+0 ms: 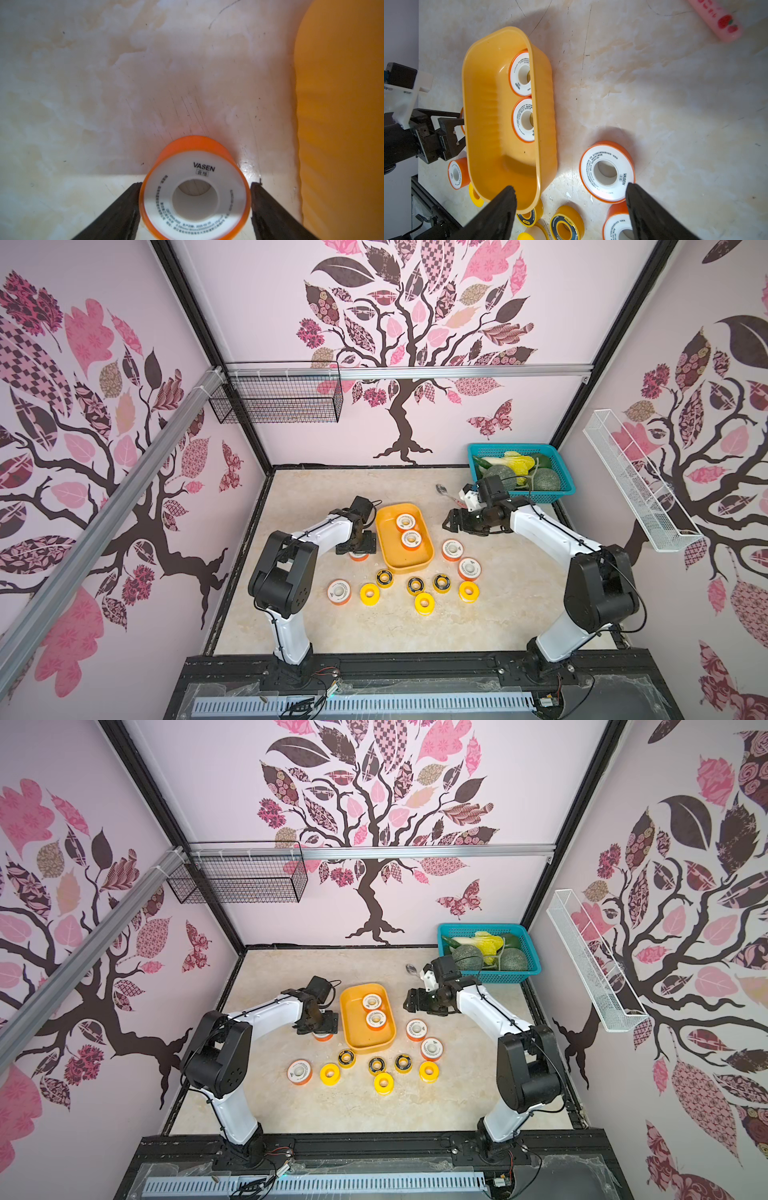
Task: Put the sealing tape into the storage box
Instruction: Pick up the sealing tape at the center of the board.
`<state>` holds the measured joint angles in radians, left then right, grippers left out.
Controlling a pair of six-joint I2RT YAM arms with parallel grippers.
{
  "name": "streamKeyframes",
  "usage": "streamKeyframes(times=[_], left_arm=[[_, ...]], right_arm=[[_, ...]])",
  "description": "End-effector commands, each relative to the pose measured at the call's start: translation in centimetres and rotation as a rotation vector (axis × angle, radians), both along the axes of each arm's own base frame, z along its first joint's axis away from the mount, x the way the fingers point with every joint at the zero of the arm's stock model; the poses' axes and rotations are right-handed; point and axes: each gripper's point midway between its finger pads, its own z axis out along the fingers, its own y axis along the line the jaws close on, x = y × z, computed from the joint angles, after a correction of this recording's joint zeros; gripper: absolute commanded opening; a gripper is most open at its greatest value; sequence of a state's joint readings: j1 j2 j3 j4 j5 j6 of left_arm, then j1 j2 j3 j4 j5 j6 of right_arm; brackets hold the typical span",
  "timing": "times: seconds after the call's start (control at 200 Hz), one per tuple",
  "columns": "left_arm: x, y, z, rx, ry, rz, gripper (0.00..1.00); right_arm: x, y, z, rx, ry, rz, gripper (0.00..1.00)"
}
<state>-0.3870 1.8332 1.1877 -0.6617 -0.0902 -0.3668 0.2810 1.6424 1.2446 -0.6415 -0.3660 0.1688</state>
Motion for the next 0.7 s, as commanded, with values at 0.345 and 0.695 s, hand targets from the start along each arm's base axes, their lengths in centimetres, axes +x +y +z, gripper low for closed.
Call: streamKeyframes(times=[0.345, 0.695], left_arm=[[0.7, 0.6, 1.3, 0.039, -0.056, 0.015, 0.65], [0.9, 1.3, 8.5, 0.074, -0.219, 0.013, 0.65]], right_arm=[[0.2, 0.3, 0.6, 0.013, -0.012, 0.008, 0.87], [0.1, 0.1, 0.2, 0.006, -0.005, 0.006, 0.87]])
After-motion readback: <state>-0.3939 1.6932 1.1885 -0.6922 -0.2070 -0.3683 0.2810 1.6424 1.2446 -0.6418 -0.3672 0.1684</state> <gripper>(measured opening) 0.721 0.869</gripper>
